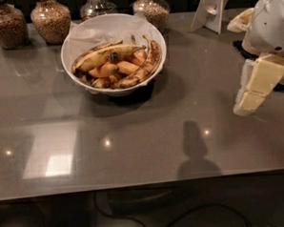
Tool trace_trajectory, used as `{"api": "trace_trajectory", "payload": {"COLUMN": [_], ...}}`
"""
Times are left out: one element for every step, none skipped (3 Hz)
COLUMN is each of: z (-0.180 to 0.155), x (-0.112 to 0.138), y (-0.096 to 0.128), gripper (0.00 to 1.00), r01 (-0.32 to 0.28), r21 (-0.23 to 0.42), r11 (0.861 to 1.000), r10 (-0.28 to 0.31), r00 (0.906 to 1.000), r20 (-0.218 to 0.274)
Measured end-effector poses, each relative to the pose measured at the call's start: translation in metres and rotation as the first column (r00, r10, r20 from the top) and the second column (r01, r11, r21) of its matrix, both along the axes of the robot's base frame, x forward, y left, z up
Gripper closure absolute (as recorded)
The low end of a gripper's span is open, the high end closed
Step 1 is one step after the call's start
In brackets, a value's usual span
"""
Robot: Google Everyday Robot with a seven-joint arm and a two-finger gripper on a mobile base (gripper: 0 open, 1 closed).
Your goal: Pick banana from white bowl
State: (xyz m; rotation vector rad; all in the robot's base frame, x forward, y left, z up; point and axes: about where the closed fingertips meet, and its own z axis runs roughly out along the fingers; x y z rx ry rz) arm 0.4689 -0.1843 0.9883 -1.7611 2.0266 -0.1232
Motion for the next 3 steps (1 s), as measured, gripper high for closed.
{"api": "trace_trajectory", "payload": {"z": [0.011,0.023,0.041], "x": [0.040,0.078,0.112], "y": [0.038,0.080,0.130], "gripper": [0.00,0.00,0.00], "r01": [-0.097,-0.194,-0.292], "r21": [0.073,0.143,0.243], "r11": [0.993,0.971,0.925], "r10": [0.091,0.172,0.246], "r00": [0.9921,0.9736,0.9479], "r20": [0.086,0.150,0.202]}}
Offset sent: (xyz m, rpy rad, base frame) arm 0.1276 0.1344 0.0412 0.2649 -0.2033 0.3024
